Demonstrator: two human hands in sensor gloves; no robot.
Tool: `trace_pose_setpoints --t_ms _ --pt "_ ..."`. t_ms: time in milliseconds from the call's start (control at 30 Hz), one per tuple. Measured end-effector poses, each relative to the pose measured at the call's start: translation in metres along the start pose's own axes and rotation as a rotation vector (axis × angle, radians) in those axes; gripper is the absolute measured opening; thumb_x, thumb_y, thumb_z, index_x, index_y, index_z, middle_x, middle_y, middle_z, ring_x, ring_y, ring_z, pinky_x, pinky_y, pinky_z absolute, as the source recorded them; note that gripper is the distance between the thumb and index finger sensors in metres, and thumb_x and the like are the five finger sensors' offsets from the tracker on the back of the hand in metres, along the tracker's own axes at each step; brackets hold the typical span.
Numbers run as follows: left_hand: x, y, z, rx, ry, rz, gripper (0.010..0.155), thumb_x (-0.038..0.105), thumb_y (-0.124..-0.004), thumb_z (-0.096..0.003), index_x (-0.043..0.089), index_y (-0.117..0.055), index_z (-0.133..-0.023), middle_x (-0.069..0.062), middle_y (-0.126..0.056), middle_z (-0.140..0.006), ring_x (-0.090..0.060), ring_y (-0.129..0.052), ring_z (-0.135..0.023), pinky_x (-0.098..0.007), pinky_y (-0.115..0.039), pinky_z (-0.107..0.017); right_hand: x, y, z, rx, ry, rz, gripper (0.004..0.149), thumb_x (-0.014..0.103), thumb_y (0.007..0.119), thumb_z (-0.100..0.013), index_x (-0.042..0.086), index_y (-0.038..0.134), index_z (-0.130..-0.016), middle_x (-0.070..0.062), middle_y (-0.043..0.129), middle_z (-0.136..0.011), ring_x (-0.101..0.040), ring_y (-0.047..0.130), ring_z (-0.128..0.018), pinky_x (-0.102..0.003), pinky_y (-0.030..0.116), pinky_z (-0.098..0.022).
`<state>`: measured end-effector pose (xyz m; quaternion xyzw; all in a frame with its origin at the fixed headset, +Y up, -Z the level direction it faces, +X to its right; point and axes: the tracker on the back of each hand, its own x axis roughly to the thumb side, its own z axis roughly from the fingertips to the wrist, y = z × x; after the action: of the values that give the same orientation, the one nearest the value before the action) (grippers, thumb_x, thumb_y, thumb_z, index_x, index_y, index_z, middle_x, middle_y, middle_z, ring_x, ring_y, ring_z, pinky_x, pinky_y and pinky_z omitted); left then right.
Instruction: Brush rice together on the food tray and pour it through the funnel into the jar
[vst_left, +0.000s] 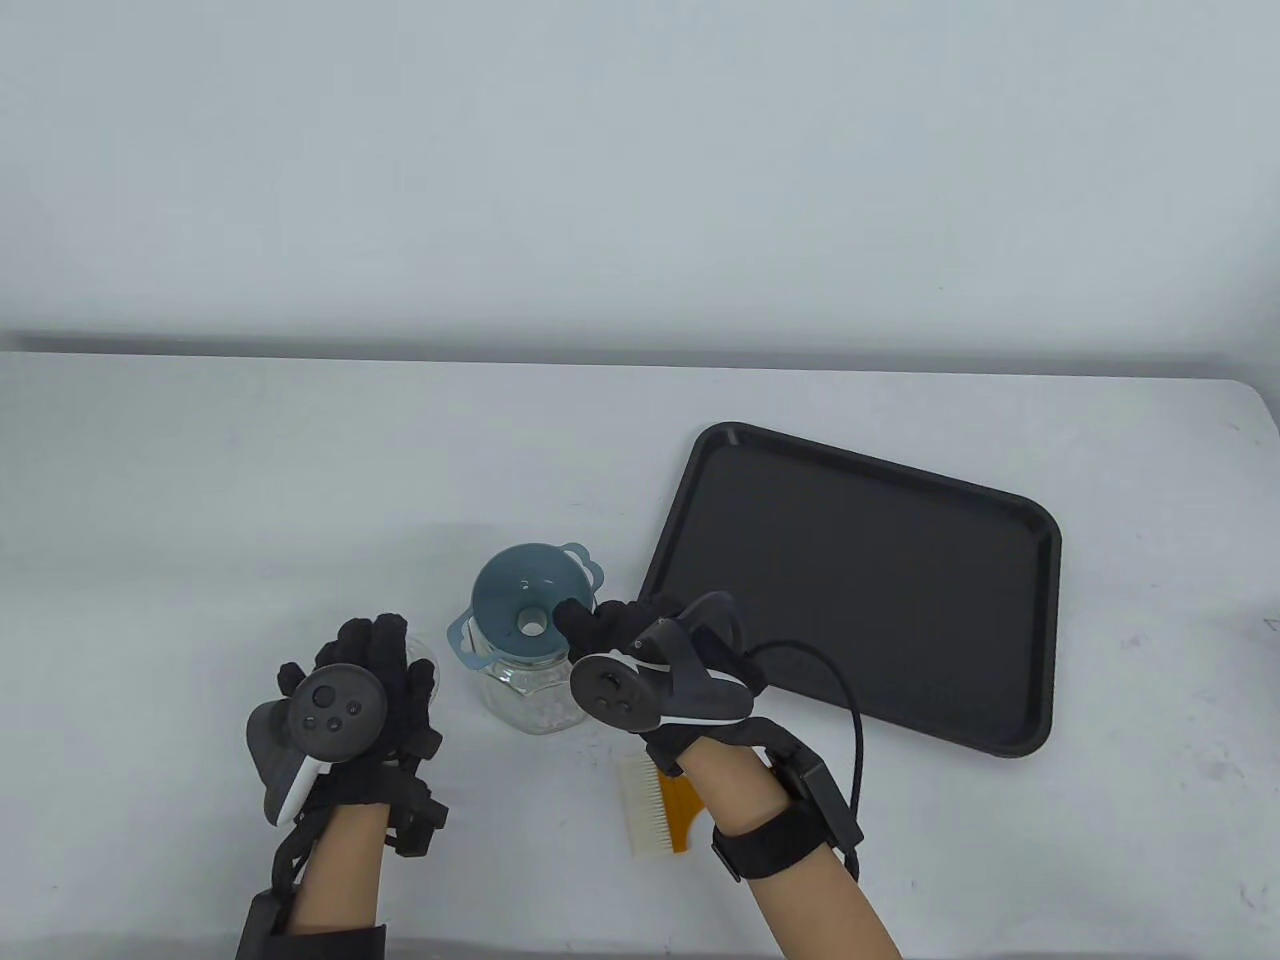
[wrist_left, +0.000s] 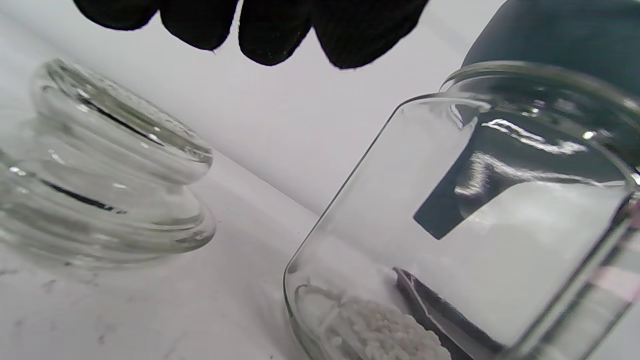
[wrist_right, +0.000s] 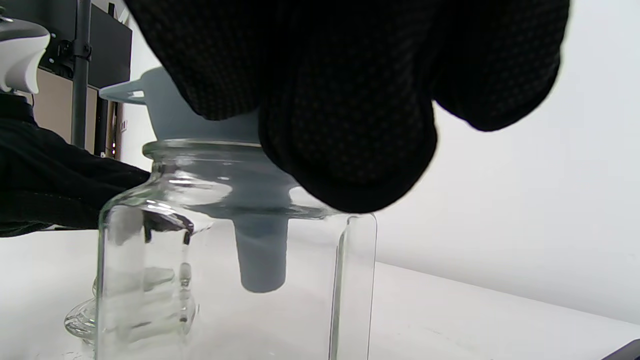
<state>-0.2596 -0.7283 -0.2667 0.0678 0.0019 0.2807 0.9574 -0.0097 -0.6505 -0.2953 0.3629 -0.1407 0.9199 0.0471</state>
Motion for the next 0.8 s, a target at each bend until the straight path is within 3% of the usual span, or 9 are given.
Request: trace_pose_setpoints --t_ms 233,400,567,733,800 --pt "0.0 0.0 0.0 -0.003 -0.001 0.001 0.066 0.026 -0.063 -0.0554 -0.008 -0.047 -0.11 -0.048 -0.042 -0.107 -0.08 -0.041 -0.09 -0.088 -0.009 -0.052 -0.007 -0.016 0.012 -0.146 0.006 -0.058 0.038 0.03 0.076 -0.047 0.015 0.076 -0.081 0.0 0.093 -0.057 -0.015 0.102 -0.032 -0.046 0.08 -0.044" --pt "0.0 0.0 0.0 -0.003 -0.006 0.001 0.066 0.026 -0.063 -0.0554 -0.008 -0.047 -0.11 -0.047 -0.041 -0.107 -0.08 -0.041 -0.09 -0.088 -0.009 -0.052 -0.031 -0.041 0.041 -0.303 0.068 -0.18 0.038 0.031 0.075 -0.047 0.015 0.075 -0.081 0.0 0.093 -0.057 -0.015 0.102 -0.033 -0.046 0.08 -0.043" --pt "0.001 -0.001 0.0 -0.002 -0.012 0.001 0.066 0.027 -0.063 -0.0555 -0.008 -0.047 -0.11 -0.048 -0.041 -0.107 -0.08 -0.04 -0.09 -0.088 -0.009 -0.052 -0.08 -0.042 0.087 -0.364 0.261 -0.34 0.038 0.03 0.075 -0.048 0.012 0.075 -0.081 -0.001 0.093 -0.056 -0.015 0.102 -0.032 -0.046 0.08 -0.042" --pt "0.001 -0.001 0.0 -0.003 -0.014 0.002 0.066 0.027 -0.063 -0.0555 -0.008 -0.046 -0.11 -0.048 -0.041 -0.107 -0.08 -0.04 -0.09 -0.088 -0.009 -0.052 -0.138 -0.015 0.14 -0.394 0.556 -0.468 0.038 0.029 0.076 -0.048 0.006 0.077 -0.079 -0.003 0.095 -0.052 -0.015 0.103 -0.026 -0.046 0.081 -0.037" --pt "0.001 -0.001 0.0 -0.004 -0.013 0.001 0.067 0.027 -0.063 -0.0555 -0.008 -0.046 -0.11 -0.048 -0.041 -0.107 -0.08 -0.04 -0.09 -0.088 -0.009 -0.052 -0.154 -0.006 0.154 -0.346 0.647 -0.476 0.039 0.028 0.076 -0.048 0.004 0.078 -0.078 -0.004 0.096 -0.05 -0.015 0.103 -0.024 -0.046 0.082 -0.036"
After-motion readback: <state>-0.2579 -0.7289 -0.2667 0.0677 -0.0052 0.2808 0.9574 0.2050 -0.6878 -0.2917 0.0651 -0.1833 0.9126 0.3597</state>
